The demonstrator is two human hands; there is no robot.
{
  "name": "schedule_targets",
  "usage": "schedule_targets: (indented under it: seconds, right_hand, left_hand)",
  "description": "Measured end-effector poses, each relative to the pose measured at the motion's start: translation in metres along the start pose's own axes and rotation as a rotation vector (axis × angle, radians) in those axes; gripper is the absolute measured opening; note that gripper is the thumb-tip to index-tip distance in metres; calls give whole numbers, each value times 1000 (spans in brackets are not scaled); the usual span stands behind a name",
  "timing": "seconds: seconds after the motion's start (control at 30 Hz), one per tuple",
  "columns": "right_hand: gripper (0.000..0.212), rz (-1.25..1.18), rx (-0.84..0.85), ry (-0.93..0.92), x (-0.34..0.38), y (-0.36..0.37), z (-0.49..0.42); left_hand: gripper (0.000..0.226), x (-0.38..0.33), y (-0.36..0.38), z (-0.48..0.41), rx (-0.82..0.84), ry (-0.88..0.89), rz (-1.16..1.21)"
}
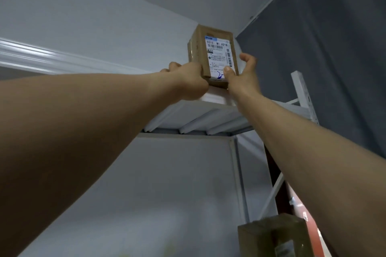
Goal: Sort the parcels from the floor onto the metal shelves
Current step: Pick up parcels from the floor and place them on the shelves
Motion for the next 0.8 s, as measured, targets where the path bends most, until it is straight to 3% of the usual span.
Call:
schedule_targets:
  seconds: [0.1,0.17,0.3,0.5,0.6,0.8]
  right_hand:
    - [33,111,-16,12,-24,-8,-25]
    - [36,186,-19,10,-37,-12,-34]
    - [87,287,-21,25,-50,-14,-38]
    - [72,334,-161,69,-53,-11,-50]
    - [74,363,-215,112,-55,-19,-61]
    - [75,313,-174,215,-77,-44,-84]
  left_hand:
    - [51,-15,26,-19,45,70,-181]
    - [50,-24,44,-31,68,143,-293]
    - [57,-32,64,-44,32,203,-378]
    - [62,-27,73,-42,-62,258,-591]
    - [62,-24,74,-41,-88,269,-642]
    - [56,-20,76,-34,-132,370,-665]
Point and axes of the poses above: each hand's wrist, its own z-axis away from the middle knuckle, its own y-axis out of the palm, x = y × z, the point moved 2 cm from there along -z, towards the middle knuckle, and after that the axes turned 14 degrees about y, right-handed, at the moved point
